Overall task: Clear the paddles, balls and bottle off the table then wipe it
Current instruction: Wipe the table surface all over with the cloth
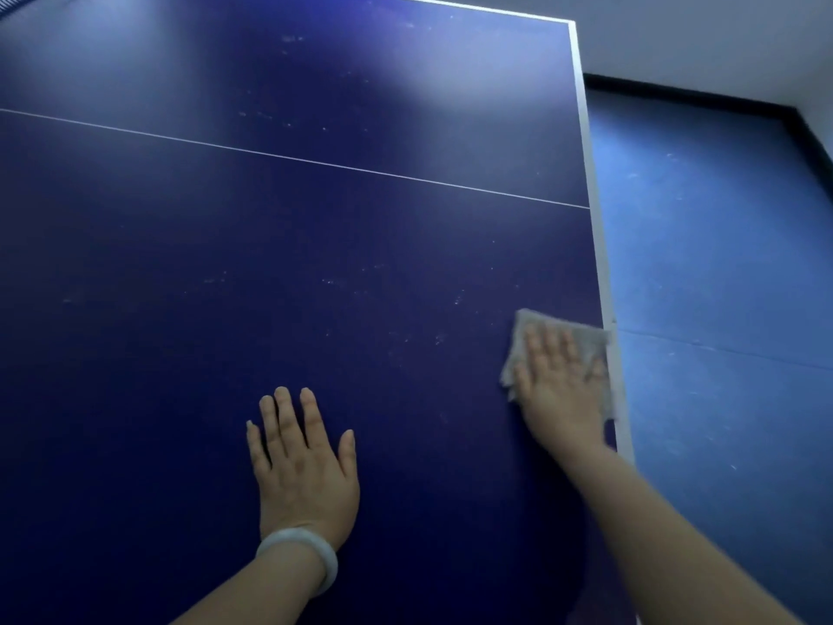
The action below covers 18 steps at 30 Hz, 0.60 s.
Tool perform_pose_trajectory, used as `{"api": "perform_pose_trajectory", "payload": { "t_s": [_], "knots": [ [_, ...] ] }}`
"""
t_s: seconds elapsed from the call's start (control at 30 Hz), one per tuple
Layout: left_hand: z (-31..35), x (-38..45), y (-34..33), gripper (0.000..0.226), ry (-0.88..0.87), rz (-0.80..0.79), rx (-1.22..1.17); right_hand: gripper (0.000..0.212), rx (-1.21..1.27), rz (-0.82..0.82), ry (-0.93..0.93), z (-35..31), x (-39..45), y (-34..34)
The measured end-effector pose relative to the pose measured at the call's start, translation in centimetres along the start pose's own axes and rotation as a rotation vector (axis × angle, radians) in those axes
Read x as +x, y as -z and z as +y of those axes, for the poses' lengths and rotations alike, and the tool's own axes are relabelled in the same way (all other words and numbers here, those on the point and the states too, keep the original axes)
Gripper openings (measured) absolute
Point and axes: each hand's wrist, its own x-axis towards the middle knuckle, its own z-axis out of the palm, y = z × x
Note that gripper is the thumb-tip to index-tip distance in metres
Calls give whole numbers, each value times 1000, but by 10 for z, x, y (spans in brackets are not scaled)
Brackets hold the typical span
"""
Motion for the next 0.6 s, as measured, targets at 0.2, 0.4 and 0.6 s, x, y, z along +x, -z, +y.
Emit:
{"api": "perform_pose_trajectory", "payload": {
  "t_s": [0.2,0.4,0.6],
  "knots": [
    [1,0,1,79,-9,9,10,59,43,35,-218,-20,-28,-5],
    [2,0,2,81,-18,-11,7,56,-55,75,466,-55,-73,-22],
    [1,0,1,79,-8,9,-21,57,51,21,-162,12,37,11]
  ]
}}
